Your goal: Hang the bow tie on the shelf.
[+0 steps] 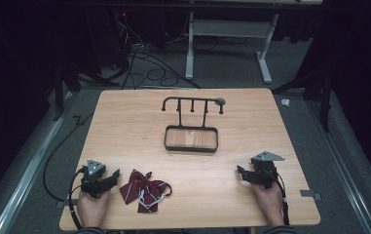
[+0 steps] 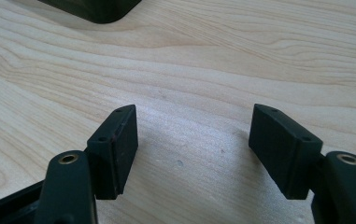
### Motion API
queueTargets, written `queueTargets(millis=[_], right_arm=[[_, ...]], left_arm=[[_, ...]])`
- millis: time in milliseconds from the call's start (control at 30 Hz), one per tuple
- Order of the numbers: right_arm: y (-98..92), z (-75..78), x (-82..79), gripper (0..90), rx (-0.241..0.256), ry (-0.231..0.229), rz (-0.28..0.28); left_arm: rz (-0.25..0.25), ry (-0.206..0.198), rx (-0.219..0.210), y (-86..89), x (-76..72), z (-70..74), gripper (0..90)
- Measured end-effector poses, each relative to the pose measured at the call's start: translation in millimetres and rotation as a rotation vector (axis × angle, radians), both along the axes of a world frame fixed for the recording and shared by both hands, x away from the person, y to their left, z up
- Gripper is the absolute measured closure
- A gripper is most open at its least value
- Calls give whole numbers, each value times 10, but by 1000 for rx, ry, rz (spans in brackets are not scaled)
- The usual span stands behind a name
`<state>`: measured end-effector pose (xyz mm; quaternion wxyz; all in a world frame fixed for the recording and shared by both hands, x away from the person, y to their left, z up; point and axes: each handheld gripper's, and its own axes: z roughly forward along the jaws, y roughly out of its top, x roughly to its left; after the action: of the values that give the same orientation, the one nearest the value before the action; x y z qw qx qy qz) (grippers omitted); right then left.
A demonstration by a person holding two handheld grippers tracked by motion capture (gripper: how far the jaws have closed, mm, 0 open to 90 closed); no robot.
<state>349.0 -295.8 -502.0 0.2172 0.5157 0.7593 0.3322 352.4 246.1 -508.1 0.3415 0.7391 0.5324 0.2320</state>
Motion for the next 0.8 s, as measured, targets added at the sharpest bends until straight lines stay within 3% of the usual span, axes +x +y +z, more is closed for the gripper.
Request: queueTargets(millis=[800], right_arm=[[2,1,0,340,0,2,4]], left_arm=[[-6,1,4,-16,21,-1,373]])
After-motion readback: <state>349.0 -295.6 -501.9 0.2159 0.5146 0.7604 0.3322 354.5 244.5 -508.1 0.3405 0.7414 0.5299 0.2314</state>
